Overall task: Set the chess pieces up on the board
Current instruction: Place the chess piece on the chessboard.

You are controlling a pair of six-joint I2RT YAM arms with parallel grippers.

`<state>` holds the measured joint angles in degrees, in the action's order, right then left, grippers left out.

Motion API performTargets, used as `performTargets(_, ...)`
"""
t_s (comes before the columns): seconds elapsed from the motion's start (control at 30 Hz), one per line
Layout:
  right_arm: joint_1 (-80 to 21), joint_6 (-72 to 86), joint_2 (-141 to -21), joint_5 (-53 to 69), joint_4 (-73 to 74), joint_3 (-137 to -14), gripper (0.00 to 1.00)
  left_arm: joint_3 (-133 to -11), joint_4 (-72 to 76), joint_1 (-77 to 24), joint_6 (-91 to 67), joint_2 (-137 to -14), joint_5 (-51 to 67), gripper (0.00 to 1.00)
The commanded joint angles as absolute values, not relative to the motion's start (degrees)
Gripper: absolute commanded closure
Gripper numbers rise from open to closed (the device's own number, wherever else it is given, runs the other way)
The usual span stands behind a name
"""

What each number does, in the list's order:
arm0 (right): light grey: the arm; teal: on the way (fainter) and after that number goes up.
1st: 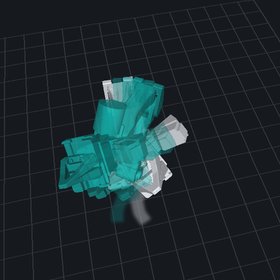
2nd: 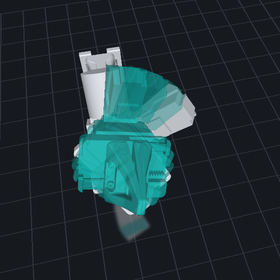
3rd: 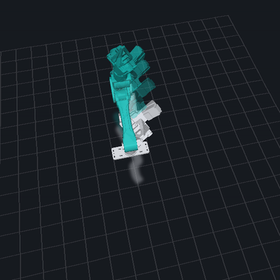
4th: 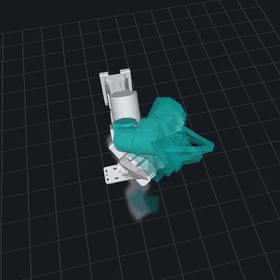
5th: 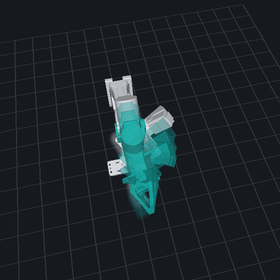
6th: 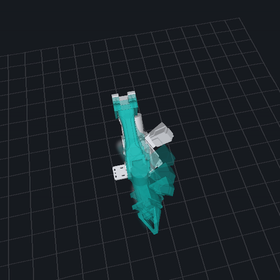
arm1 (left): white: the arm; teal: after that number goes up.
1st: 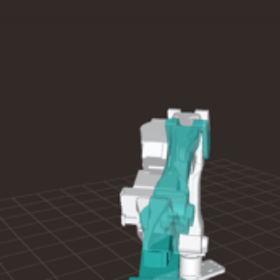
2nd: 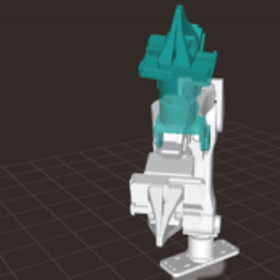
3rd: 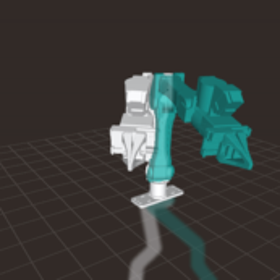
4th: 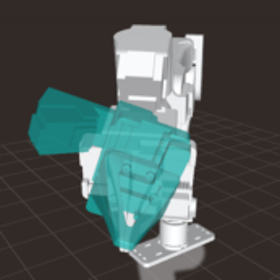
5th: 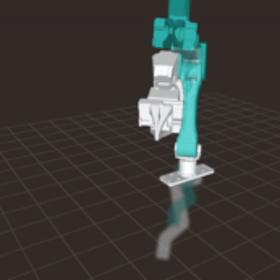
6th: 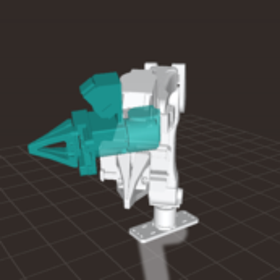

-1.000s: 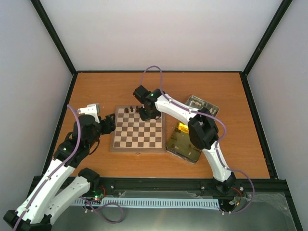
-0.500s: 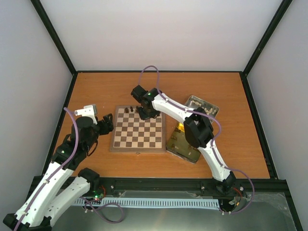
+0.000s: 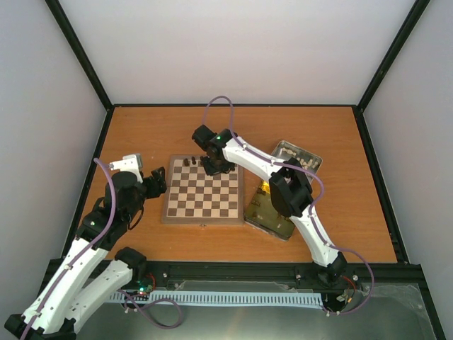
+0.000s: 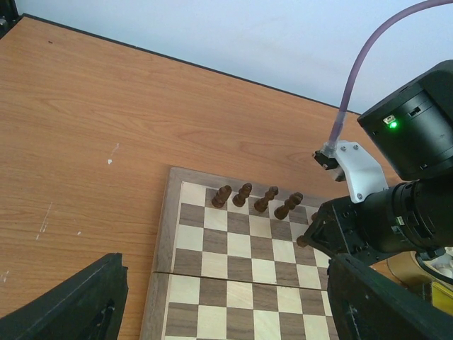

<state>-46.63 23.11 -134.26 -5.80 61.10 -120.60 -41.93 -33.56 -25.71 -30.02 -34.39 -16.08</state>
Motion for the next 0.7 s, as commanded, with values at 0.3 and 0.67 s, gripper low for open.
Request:
performTargets(0.3,-46.76,22.33,-135.83,-6.34,61.46,-123.05,0.87,-42.19,-34.08,-25.46,-29.18,-34.63,-16.76,0.22)
performTargets(0.67,-46.76,22.87,-136.53,-7.65,60.14,-122.26,0.91,-42.17,-34.1,-25.48,-29.18,-34.63,-16.9,0.22)
